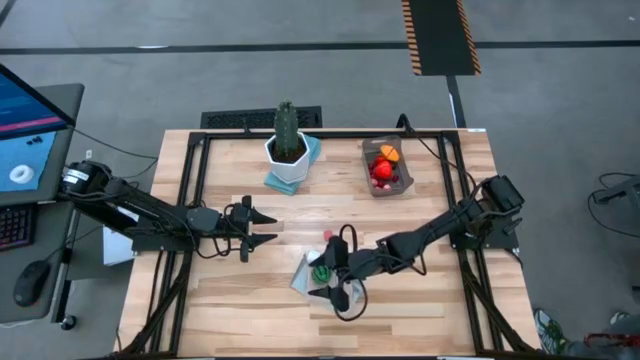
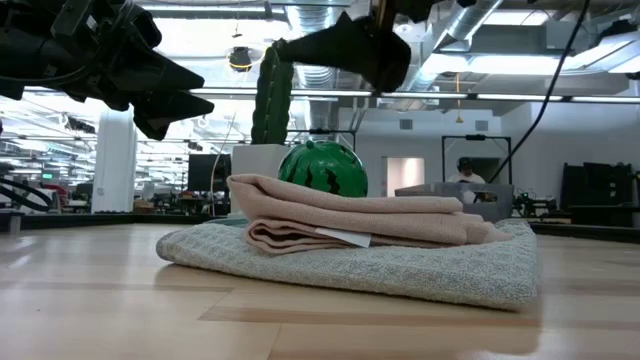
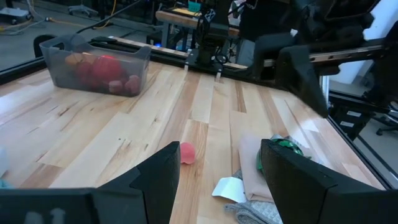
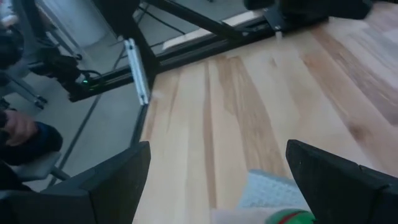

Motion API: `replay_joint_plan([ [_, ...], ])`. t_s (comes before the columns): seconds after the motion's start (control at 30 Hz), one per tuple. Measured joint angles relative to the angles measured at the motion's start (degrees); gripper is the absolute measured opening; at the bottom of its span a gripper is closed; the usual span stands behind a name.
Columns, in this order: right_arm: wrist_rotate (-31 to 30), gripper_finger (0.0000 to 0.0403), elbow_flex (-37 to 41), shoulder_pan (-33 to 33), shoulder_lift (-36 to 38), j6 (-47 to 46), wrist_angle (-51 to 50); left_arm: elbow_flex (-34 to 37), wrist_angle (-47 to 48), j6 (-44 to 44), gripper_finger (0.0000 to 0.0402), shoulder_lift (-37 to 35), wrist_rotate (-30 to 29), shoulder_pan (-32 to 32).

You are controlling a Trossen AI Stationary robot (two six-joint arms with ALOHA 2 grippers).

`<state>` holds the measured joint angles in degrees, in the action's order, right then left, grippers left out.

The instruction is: Pick and placing Produce into tupperware

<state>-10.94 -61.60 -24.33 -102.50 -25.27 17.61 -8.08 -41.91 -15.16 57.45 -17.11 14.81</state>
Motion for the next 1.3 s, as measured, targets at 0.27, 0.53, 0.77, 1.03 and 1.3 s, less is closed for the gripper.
replay_joint_plan([
  [0.27,0.3,0.0397,0.0,-1.2,0.0,-1.6,5.1,0.0,0.0,0.5,0.0213,0.0,0.0,0.0],
  [0.53,-4.3,0.0398,0.0,0.0,0.2,-10.2,9.9,0.0,0.2,0.4,0.0213,0.0,0.0,0.0],
  [0.77,-9.5,0.0393,0.0,1.1,0.2,-17.8,0.6,0.0,1.3,-0.1,0.0213,0.0,0.0,0.0],
  [1.03,-13.1,0.0391,0.0,0.6,0.1,-21.9,-8.9,0.0,1.4,-0.2,0.0213,0.0,0.0,0.0],
  [1.3,-15.1,0.0380,0.0,-0.1,0.1,-19.5,-13.1,0.0,1.4,-0.2,0.0213,0.0,0.0,0.0],
])
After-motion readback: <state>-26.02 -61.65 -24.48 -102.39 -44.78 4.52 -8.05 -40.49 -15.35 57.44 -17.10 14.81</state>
